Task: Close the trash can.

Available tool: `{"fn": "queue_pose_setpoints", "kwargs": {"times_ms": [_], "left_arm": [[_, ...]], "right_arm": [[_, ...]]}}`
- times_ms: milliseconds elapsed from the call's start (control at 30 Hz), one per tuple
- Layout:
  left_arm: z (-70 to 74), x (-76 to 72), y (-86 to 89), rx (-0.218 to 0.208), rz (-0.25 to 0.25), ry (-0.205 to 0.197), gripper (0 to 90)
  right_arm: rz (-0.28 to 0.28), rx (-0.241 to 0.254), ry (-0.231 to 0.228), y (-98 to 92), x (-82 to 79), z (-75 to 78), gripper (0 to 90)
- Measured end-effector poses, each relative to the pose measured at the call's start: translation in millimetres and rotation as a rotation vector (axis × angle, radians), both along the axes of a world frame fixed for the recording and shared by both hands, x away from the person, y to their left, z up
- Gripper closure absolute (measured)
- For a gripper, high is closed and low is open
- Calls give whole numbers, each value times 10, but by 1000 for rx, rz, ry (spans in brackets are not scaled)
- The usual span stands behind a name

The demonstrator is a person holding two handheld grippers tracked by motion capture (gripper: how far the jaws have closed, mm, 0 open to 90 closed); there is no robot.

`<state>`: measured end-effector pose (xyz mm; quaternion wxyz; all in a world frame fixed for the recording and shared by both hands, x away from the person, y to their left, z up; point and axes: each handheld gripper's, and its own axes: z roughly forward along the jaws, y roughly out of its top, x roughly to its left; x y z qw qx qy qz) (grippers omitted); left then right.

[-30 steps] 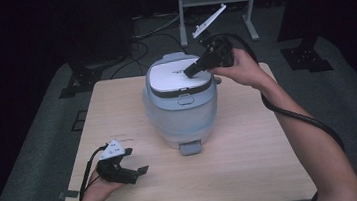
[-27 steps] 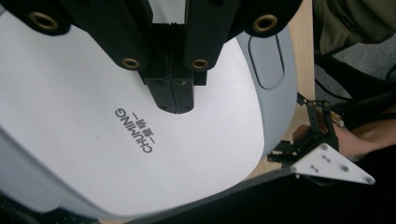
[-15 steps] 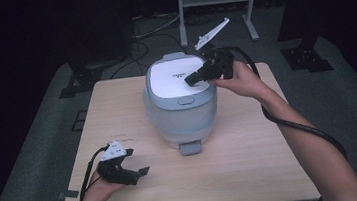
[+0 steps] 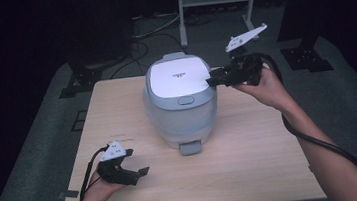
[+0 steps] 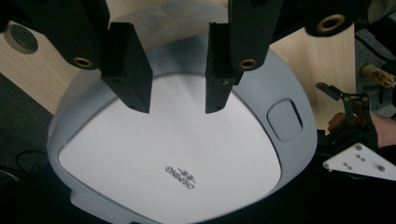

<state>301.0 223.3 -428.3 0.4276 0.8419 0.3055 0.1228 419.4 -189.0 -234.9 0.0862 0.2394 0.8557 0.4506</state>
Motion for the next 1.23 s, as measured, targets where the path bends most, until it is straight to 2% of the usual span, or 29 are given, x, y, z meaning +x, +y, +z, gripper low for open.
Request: {"fn": "queue_pose_setpoints", "kwargs": {"times_ms": [467, 867, 1233], "left_arm": [[-10, -3, -15, 9, -2, -7, 87], [-16, -6, -11, 8, 3, -9, 87], [-11, -8, -11, 15, -2, -10, 87]], "right_arm": [[-75, 14, 16, -408, -267, -344, 451], [-136, 13, 37, -682, -456, -629, 412], [-173, 24, 77, -852, -677, -1031, 393]]}}
